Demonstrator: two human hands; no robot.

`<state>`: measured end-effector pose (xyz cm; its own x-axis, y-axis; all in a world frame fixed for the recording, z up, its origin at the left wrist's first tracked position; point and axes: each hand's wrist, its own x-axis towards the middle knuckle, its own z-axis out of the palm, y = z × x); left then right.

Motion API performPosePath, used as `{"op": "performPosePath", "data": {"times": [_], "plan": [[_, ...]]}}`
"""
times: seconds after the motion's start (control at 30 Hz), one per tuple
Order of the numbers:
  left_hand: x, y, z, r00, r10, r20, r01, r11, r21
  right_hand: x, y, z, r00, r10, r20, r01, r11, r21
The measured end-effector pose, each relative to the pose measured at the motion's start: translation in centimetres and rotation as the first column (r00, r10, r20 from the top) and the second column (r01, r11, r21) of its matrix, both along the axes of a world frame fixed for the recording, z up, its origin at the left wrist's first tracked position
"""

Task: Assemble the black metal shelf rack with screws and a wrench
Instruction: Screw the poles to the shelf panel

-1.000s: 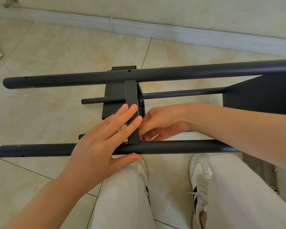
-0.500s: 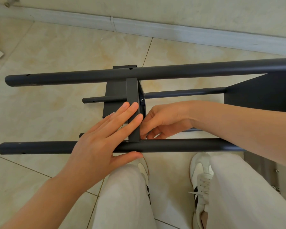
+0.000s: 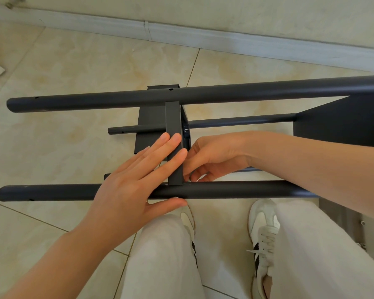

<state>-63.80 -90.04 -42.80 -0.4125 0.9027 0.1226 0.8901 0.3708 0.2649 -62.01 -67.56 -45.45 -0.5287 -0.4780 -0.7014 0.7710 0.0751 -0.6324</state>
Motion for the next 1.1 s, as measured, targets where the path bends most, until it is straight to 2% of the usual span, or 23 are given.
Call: {"op": "performPosePath", "data": {"times": [0.27,0.5,0.73,0.93,1.1], "plan": [[-0.09,0.02,-0.06,1.000,-0.002,-0.001,0.002,1.000,0.007,0.17,-0.05,0.01,1.000,0.010,-0.020,-0.010,1.000,-0.027],[-0.28,0.15,-0.05,1.000,0.004,-0.012,-0.004,1.000,0.013,-0.38,-0.20,0.00,0.996,0.047,-0.073,-0.041,0.995,0.090],[-0.66,0.21,-0.08,1.000,-0.003,-0.009,0.003,1.000,0.011,-0.53,0.39,0.52,0.999,0.040,-0.017,-0.040,0.999,0.007],[-0.62,0.24,-0.10,1.000,0.002,-0.013,-0.002,1.000,0.009,-0.67,-0.01,0.36,0.999,0.030,-0.038,-0.026,0.994,0.103],[-0.67,0.19,-0.09,1.000,0.004,-0.011,-0.004,1.000,0.004,-0.42,0.46,0.63,0.999,0.033,-0.022,-0.033,0.999,0.003]]}}
